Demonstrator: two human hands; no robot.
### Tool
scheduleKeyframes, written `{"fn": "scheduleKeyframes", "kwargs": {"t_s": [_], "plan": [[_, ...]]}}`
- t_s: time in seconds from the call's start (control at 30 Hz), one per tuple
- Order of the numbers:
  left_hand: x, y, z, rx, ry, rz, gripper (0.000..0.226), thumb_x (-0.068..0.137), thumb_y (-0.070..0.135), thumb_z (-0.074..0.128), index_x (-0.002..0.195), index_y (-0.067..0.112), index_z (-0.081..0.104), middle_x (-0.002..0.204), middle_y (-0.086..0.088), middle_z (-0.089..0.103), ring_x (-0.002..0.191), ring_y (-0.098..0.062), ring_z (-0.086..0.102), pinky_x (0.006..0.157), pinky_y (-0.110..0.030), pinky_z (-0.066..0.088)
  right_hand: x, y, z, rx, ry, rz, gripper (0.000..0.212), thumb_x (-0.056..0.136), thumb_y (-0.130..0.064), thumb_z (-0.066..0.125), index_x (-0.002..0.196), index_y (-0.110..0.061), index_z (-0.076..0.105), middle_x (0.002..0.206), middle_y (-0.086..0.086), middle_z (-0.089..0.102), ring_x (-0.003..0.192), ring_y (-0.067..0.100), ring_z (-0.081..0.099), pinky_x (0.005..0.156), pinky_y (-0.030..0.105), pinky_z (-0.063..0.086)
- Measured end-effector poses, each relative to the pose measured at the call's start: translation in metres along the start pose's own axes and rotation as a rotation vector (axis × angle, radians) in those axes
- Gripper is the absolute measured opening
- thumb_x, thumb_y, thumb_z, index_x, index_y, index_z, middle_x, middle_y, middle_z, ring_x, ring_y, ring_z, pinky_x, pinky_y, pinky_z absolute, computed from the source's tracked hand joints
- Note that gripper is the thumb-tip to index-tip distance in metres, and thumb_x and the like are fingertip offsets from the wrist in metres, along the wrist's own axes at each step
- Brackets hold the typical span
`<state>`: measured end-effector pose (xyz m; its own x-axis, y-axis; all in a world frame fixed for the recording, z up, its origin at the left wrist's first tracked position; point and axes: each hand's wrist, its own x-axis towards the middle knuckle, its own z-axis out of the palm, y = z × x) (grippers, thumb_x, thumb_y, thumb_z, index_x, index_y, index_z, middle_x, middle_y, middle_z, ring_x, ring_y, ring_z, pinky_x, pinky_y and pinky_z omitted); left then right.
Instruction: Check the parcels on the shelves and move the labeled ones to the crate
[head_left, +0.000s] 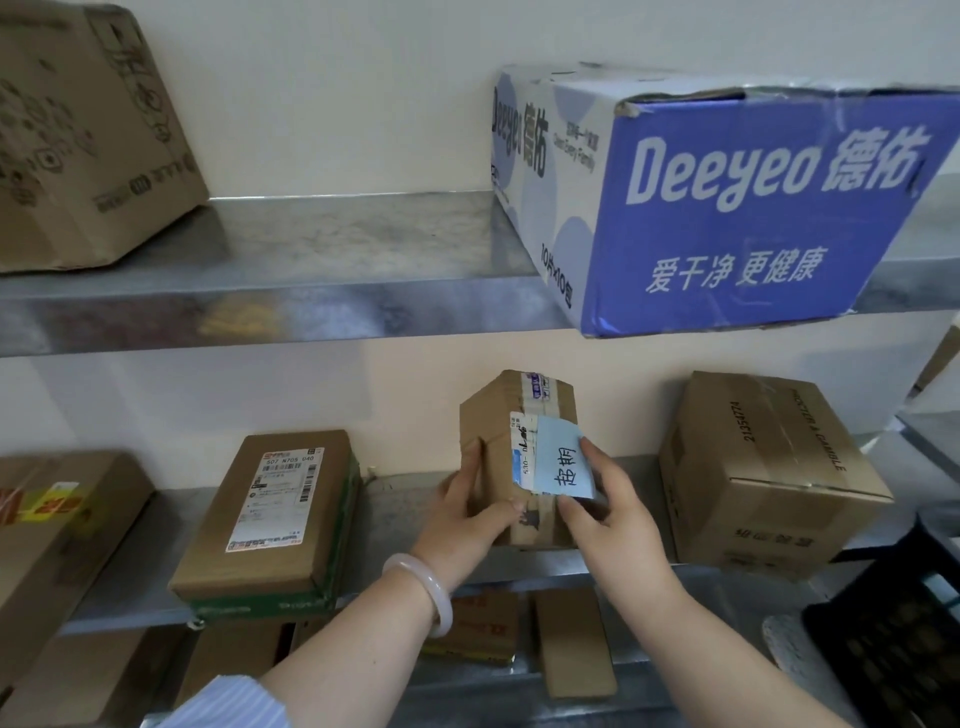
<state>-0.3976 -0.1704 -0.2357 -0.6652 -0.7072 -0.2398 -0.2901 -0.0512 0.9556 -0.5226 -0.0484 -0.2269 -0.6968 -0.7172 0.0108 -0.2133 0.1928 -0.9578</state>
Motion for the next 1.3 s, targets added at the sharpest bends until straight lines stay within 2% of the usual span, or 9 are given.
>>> {"fn": "scheduleKeyframes", "kwargs": {"t_s": [0.13,0.3,0.43,0.57,0.73,0.83,1.03,1.17,1.3], "plan": [[0.003,0.003,0.001,-0.019,-0.044,0.049,0.083,0.083,0.033,0.075,0.149,0.047,0.026,0.139,0.011,0.049,0.119,-0.007,0.050,0.086,-0.016,0.047,-0.015,-0.005,0.003,0.014,0.040,-0.045,0.064,0.091,-0.009,0.063,0.130,-0.052,0.038,0.128,-0.021,0.052,0.123,-0.001,0.049,0.087,0.013,0.051],[0.003,0.007,-0.001,-0.069,-0.165,0.082,0.066,0.080,0.034,0.077,0.125,0.065,0.040,0.124,0.023,0.060,0.116,-0.004,0.057,0.099,-0.031,0.050,-0.039,-0.010,-0.004,-0.017,0.182,-0.056,0.065,0.087,-0.023,0.070,0.132,-0.057,0.037,0.133,-0.019,0.051,0.121,0.000,0.050,0.092,0.023,0.051],[-0.007,0.015,-0.003,-0.095,-0.330,0.116,0.054,0.071,0.035,0.079,0.108,0.065,0.053,0.121,0.020,0.064,0.105,0.001,0.064,0.080,-0.016,0.052,-0.083,-0.011,-0.003,-0.131,0.364,-0.036,0.069,0.082,-0.031,0.075,0.134,-0.056,0.039,0.134,-0.028,0.046,0.122,0.000,0.050,0.096,0.029,0.049],[-0.027,0.014,0.002,-0.117,-0.624,0.107,0.075,0.063,0.037,0.077,0.133,0.045,0.053,0.122,0.010,0.069,0.111,-0.013,0.066,0.091,-0.035,0.055,-0.145,-0.014,0.010,-0.302,0.529,-0.027,0.073,0.080,-0.041,0.075,0.138,-0.057,0.034,0.139,-0.040,0.033,0.134,-0.004,0.035,0.109,0.031,0.036],[-0.077,-0.006,0.014,-0.107,-0.942,0.090,0.050,0.081,0.011,0.075,0.118,0.041,0.060,0.113,0.010,0.073,0.105,-0.010,0.068,0.085,-0.028,0.056,-0.250,-0.024,0.046,-0.455,0.799,0.172,0.081,0.075,-0.050,0.073,0.141,-0.052,0.028,0.148,-0.034,0.025,0.137,-0.015,0.018,0.113,0.021,0.022],[-0.122,-0.018,0.027,-0.081,-1.128,0.046,0.057,0.076,0.021,0.076,0.121,0.048,0.056,0.124,0.005,0.068,0.114,-0.015,0.065,0.098,-0.040,0.053,-0.322,-0.033,0.070,-0.532,0.939,0.335,0.086,0.076,-0.049,0.075,0.145,-0.049,0.024,0.150,-0.033,0.021,0.139,-0.012,0.016,0.116,0.027,0.024],[-0.248,-0.023,0.054,-0.016,-1.456,0.039,0.071,0.066,0.026,0.077,0.129,0.047,0.050,0.128,0.003,0.066,0.117,-0.017,0.063,0.101,-0.043,0.050,-0.461,-0.072,0.105,-0.679,1.179,0.675,0.102,0.072,-0.068,0.066,0.151,-0.045,0.006,0.158,-0.024,0.005,0.145,-0.002,0.005,0.119,0.036,0.019],[-0.340,-0.021,0.065,0.020,-1.669,0.065,0.061,0.075,0.020,0.078,0.121,0.053,0.054,0.125,0.008,0.068,0.116,-0.019,0.063,0.101,-0.046,0.050,-0.550,-0.101,0.134,-0.759,1.339,0.793,0.108,0.064,-0.080,0.055,0.151,-0.043,0.005,0.160,-0.018,0.007,0.146,0.002,0.005,0.120,0.035,0.016],[-0.442,-0.027,0.065,0.045,-1.850,0.083,0.064,0.088,0.011,0.069,0.138,0.045,0.048,0.124,0.007,0.068,0.111,-0.018,0.066,0.097,-0.045,0.053,-0.638,-0.129,0.172,-0.793,1.494,0.933,0.105,0.064,-0.082,0.052,0.146,-0.051,-0.006,0.162,-0.014,0.001,0.147,0.005,-0.002,0.122,0.039,0.009]]}}
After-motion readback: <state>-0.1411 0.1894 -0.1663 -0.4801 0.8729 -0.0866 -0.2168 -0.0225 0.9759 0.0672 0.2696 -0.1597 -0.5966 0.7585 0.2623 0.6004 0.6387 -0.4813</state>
